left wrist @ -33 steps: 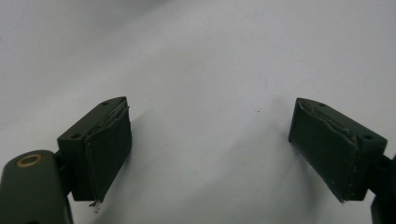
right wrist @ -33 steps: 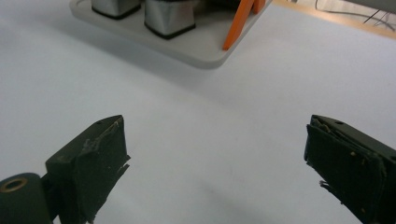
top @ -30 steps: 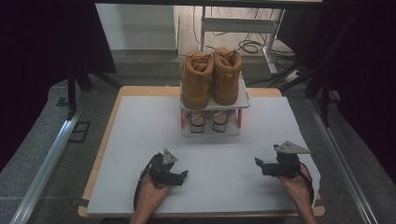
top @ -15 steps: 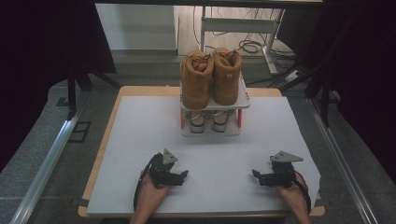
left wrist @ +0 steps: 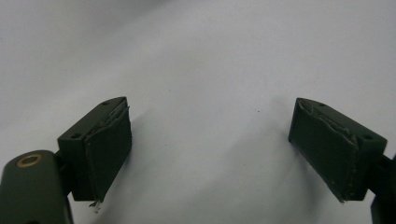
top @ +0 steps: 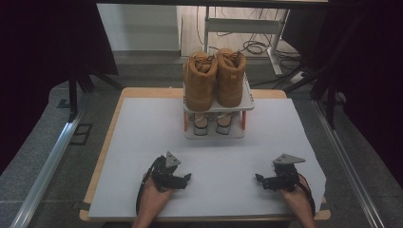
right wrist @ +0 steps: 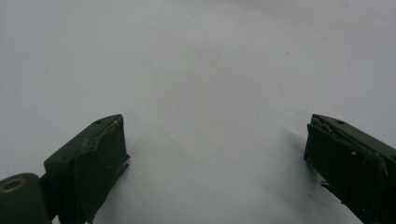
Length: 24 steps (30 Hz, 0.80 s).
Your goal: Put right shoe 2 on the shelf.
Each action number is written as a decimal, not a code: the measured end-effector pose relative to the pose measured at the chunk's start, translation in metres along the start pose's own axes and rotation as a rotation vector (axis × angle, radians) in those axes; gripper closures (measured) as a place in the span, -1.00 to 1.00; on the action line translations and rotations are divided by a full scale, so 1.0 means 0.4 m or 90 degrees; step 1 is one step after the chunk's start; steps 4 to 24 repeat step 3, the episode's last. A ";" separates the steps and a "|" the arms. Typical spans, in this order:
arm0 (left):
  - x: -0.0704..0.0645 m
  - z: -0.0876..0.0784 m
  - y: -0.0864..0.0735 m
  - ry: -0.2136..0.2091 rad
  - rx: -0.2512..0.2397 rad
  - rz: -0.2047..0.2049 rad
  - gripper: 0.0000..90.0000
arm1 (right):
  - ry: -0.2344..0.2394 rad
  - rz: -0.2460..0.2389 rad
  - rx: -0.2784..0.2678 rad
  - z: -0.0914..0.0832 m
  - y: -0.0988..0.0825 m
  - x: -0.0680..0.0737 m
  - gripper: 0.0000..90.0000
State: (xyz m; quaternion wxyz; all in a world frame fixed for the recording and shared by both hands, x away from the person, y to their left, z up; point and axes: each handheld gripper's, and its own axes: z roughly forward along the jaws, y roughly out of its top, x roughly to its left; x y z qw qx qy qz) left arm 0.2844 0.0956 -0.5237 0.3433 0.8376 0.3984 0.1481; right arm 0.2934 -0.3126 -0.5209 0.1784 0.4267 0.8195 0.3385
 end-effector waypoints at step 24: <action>0.000 0.000 0.000 0.000 0.000 0.000 -0.71 | 0.000 0.000 0.000 0.000 0.000 0.000 -0.88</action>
